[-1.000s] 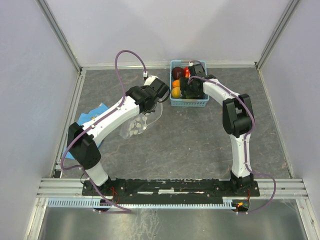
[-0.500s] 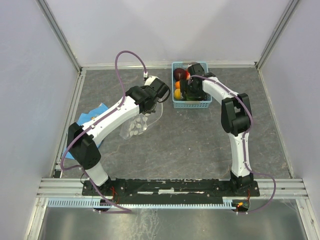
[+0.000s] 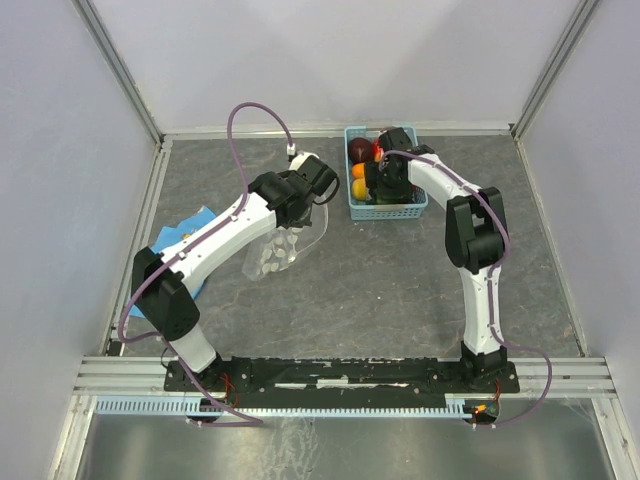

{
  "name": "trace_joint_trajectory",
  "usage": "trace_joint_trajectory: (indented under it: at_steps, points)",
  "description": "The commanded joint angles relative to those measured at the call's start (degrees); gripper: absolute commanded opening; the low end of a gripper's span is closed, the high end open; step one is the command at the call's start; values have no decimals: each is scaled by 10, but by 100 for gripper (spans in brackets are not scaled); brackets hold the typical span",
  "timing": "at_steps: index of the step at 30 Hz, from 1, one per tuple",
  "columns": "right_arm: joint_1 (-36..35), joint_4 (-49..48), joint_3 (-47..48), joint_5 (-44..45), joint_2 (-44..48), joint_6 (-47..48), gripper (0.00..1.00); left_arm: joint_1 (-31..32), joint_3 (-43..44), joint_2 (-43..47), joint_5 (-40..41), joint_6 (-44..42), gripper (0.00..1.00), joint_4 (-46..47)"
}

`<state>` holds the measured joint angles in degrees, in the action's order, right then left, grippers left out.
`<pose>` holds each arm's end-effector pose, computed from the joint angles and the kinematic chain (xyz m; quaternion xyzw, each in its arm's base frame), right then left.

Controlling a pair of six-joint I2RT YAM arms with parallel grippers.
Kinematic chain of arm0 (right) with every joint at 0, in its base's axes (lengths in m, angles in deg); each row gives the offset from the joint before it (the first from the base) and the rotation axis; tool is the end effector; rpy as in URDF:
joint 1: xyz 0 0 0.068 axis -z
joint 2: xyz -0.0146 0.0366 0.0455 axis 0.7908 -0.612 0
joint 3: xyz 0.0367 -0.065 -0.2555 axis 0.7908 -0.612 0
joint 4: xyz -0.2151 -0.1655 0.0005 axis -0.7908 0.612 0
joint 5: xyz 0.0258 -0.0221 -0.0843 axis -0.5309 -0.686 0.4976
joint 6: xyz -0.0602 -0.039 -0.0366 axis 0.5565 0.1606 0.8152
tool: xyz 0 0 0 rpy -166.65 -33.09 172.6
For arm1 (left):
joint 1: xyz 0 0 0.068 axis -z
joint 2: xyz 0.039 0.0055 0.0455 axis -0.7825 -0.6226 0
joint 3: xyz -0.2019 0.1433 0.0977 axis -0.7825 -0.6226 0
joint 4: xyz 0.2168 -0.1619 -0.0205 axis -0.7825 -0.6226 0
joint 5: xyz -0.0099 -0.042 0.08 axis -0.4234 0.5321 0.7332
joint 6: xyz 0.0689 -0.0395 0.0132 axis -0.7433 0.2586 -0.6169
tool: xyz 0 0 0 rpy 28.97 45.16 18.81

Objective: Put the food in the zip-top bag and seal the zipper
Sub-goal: Pick up the fake fruit from the bin, then place the fake fruit in the zipper food storage bag.

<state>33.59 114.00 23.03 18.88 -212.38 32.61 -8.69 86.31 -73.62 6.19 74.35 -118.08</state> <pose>0.4780 0.1629 0.1425 -0.0106 0.9727 0.0813 0.2173 0.2945 -0.2236 0.2882 0.0631 0.9360 0.0817 0.3365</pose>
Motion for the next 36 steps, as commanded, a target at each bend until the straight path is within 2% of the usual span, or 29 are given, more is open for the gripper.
trace_joint_trajectory:
  at_steps: [1,15,23,30,36]
  points:
    - [2,-19,-14,-2,89,-3,76,-2,12,29,-9,-15,3,14]
    - [2,-92,-117,-5,224,-27,72,-2,9,37,-69,-17,3,48]
    - [1,-152,-199,-64,342,-53,71,0,9,39,-97,-16,3,58]
    - [-28,-250,-297,-137,440,-105,71,1,5,48,-114,-16,3,67]
    - [-75,-383,-383,-166,503,-161,72,1,0,59,-128,-16,3,74]
